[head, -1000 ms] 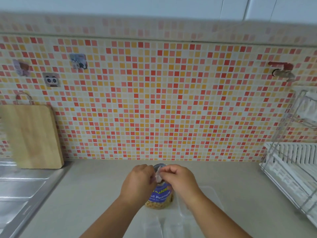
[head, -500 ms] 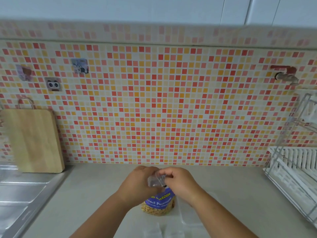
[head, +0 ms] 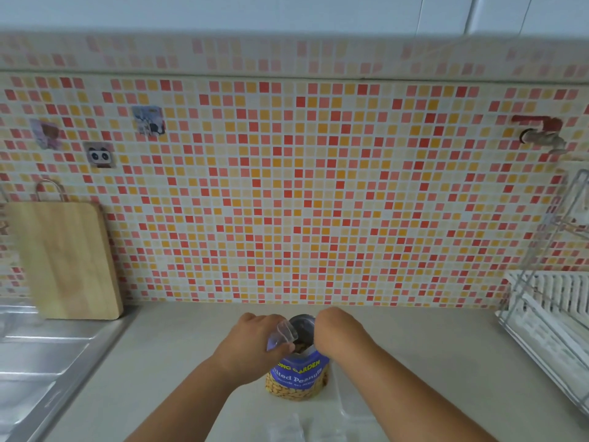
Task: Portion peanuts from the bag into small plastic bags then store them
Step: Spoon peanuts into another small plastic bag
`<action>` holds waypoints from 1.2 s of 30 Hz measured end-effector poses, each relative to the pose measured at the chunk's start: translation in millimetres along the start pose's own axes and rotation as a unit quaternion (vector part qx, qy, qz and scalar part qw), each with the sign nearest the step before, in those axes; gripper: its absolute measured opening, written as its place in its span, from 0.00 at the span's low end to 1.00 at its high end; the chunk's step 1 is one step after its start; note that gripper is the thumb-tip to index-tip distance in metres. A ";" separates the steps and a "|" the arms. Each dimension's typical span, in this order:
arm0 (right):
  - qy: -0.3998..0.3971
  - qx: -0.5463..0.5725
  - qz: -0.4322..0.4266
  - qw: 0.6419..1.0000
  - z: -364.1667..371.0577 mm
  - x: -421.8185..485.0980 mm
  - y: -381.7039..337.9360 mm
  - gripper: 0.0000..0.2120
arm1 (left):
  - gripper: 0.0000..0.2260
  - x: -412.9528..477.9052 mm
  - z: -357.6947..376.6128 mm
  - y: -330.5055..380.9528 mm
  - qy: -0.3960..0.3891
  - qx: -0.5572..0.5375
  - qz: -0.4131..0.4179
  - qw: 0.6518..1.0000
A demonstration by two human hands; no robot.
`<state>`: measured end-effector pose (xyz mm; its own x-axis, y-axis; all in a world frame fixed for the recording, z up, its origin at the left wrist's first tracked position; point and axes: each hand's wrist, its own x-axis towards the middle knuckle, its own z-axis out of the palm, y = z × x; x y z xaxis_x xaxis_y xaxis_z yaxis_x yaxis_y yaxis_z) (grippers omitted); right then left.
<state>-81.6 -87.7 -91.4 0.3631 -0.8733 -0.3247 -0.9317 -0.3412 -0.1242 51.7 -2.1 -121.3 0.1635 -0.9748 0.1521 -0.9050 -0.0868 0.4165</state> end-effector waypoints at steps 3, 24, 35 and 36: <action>0.017 -0.023 -0.013 1.000 -6.8 0.7 -1.4 0.17 | 0.21 2.2 4.1 -2.6 -0.013 -0.004 -0.022 1.000; 0.090 -0.061 -0.022 0.994 33.1 5.3 -6.2 0.17 | 0.17 8.0 10.4 -14.6 -0.033 -0.091 -0.046 0.994; 0.064 0.141 0.118 0.981 22.0 20.7 11.8 0.10 | 0.17 9.1 4.9 -11.3 -0.043 -0.113 -0.048 0.991; 0.057 0.172 0.127 0.975 21.4 21.6 16.7 0.09 | 0.17 8.4 3.6 -11.6 -0.041 -0.128 -0.051 0.990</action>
<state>-89.3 -104.9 -120.6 0.0994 -0.9543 -0.2817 -0.9305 0.0111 -0.3660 62.2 -10.0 -128.1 0.2076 -0.9778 0.0282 -0.7549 -0.1418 0.6403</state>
